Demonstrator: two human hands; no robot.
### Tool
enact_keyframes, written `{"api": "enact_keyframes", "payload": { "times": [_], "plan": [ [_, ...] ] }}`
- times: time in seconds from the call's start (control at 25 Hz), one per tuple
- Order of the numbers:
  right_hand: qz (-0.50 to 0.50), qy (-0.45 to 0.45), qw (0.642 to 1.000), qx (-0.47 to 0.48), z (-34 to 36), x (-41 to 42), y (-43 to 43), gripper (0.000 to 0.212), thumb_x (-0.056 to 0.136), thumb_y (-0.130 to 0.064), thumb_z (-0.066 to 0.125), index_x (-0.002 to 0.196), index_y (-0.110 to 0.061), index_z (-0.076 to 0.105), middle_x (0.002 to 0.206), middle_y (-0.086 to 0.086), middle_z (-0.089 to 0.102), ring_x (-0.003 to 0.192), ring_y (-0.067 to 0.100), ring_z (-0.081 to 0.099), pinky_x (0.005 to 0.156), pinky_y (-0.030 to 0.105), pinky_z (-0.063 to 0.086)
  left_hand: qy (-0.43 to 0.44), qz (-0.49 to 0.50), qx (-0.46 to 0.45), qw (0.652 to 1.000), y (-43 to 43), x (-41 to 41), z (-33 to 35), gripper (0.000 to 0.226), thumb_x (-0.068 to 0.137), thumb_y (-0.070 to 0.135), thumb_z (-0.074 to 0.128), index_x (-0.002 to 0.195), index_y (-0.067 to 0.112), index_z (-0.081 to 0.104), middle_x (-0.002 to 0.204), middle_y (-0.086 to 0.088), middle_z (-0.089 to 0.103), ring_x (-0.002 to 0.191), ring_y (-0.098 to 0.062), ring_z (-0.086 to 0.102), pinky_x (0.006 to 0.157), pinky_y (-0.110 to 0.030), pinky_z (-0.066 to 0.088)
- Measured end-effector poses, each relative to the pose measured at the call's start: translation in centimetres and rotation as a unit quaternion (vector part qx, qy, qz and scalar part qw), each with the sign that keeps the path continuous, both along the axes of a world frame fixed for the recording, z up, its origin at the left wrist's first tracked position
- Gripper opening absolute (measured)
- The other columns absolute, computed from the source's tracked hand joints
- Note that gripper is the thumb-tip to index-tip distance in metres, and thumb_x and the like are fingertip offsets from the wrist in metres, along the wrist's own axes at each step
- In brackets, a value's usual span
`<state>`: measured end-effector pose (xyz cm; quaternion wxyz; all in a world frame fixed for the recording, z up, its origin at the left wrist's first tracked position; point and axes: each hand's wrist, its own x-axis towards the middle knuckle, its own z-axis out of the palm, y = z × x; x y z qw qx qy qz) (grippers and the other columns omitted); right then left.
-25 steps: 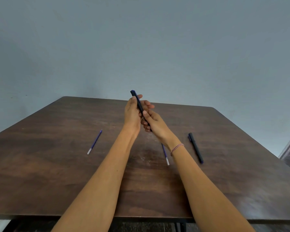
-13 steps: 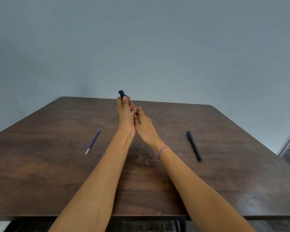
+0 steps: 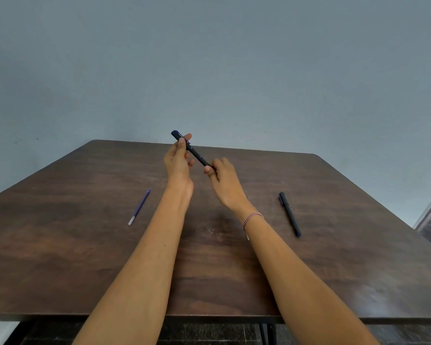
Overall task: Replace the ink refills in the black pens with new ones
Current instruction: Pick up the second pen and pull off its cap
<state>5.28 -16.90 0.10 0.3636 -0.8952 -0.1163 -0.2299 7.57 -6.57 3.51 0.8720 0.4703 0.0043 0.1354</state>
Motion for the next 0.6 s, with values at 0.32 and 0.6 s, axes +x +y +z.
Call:
{"api": "enact_keyframes", "payload": {
  "times": [0.32,0.6],
  "plan": [
    [-0.086,-0.032,0.994,0.055,0.6,0.4,-2.4,0.025,0.096,-0.028,0.054,0.104,-0.008,0.065,0.097,0.001,0.042,0.099,0.016,0.036,0.081,0.023,0.033,0.036,0.073,0.296,0.952,2.8,1.5,-0.8,0.025,0.093,0.024,0.056,0.103,0.006,0.070,0.090,-0.003,0.067,0.079,-0.014,0.058,0.072,-0.027,0.038],
    [-0.079,-0.052,0.992,0.087,1.1,0.1,-2.4,0.024,0.093,-0.027,0.058,0.108,-0.010,0.068,0.094,0.000,0.047,0.099,0.013,0.039,0.078,0.019,0.031,0.126,0.002,0.750,0.649,2.4,1.4,-1.9,0.036,0.077,0.045,0.071,0.097,0.016,0.070,0.095,-0.003,0.068,0.088,-0.022,0.061,0.074,-0.034,0.050]
  ]
}}
